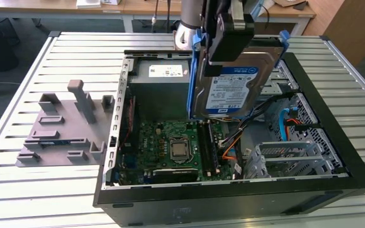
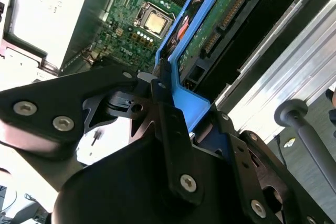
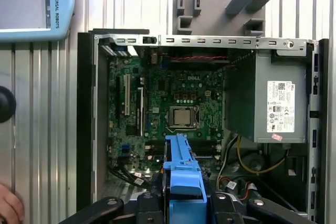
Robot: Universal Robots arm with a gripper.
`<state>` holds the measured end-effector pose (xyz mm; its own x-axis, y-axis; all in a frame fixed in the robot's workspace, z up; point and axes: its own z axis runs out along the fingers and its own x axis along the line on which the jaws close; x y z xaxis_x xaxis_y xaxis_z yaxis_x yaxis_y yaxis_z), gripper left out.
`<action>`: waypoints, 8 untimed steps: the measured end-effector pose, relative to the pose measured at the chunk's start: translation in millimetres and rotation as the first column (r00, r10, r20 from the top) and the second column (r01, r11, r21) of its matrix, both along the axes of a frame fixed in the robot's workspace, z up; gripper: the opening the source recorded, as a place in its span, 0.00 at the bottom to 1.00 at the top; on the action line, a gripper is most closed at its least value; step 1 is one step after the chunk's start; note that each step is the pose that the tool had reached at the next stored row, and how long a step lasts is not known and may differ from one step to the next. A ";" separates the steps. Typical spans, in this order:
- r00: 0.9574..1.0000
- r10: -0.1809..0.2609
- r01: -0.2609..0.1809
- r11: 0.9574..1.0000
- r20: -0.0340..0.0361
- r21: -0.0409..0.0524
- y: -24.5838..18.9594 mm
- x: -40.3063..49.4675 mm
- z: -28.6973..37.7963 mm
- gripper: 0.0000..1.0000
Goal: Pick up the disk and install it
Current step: 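Insert the disk into the insertion slot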
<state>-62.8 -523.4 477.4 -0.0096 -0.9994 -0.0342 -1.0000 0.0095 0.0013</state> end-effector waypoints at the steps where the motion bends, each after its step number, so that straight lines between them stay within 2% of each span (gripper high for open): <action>1: 1.000 0.000 0.000 1.000 0.000 0.000 -1.7 0.4 -0.2 0.37; 8: 1.000 0.000 0.000 1.000 0.000 0.000 -5.3 13.5 -2.4 0.37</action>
